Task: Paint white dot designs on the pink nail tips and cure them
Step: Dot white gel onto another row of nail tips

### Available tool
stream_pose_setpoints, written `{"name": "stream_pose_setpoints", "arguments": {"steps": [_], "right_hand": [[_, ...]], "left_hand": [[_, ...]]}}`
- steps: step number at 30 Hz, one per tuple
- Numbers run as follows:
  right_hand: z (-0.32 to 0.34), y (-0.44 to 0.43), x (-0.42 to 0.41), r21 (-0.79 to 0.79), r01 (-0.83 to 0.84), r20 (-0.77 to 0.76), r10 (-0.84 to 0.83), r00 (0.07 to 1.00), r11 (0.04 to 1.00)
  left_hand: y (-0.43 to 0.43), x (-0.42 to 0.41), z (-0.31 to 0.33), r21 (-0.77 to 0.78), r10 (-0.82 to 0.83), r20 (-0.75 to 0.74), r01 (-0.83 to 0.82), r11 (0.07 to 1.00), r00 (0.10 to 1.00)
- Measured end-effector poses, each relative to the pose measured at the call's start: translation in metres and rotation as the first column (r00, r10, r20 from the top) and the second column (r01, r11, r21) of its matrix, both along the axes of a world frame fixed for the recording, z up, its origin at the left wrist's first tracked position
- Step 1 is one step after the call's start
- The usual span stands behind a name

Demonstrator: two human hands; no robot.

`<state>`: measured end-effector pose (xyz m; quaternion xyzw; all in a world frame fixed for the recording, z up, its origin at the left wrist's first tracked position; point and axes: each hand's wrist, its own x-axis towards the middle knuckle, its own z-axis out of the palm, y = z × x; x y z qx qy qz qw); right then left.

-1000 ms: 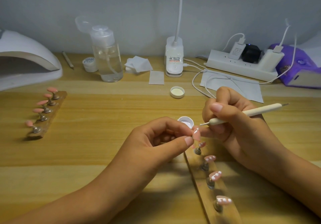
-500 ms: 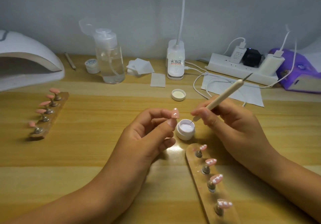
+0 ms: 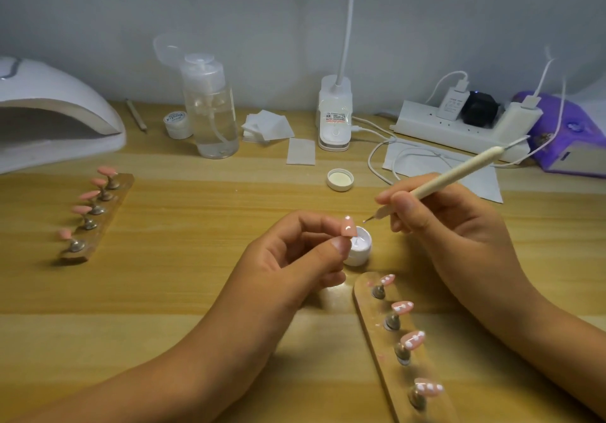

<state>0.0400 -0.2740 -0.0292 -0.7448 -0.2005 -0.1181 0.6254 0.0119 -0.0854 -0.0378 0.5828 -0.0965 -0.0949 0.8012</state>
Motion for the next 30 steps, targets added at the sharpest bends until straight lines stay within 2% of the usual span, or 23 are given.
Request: {"name": "stream_pose_setpoints", "arguments": {"steps": [4, 8, 14, 22, 30], "right_hand": [[0.0028, -0.0032, -0.0017, 0.147, 0.019, -0.069, -0.009, 0.998, 0.989], [0.0020, -0.0060, -0.0011, 0.305, -0.090, -0.179, 0.150, 0.972, 0.948], [0.0035, -0.0014, -0.0027, 0.424, -0.206, -0.212, 0.318, 0.924, 0.882], [0.0083, 0.0012, -0.0050, 0.462, -0.234, -0.248, 0.378, 0.892, 0.855], [0.0092, 0.0034, -0.0057, 0.482, -0.185, -0.269, 0.346, 0.899, 0.856]], "left_hand": [[-0.0017, -0.0020, 0.0016, 0.027, -0.046, 0.012, 0.045, 0.999, 0.999], [-0.0034, -0.0043, 0.0042, 0.069, -0.078, 0.027, 0.076, 0.995, 0.997], [-0.0036, -0.0046, 0.0053, 0.106, -0.087, 0.037, 0.082, 0.991, 0.996], [-0.0041, -0.0041, 0.0050, 0.106, -0.081, 0.034, 0.077, 0.991, 0.996], [-0.0047, -0.0044, 0.0067, 0.114, -0.079, 0.044, 0.074, 0.991, 0.996]]}}
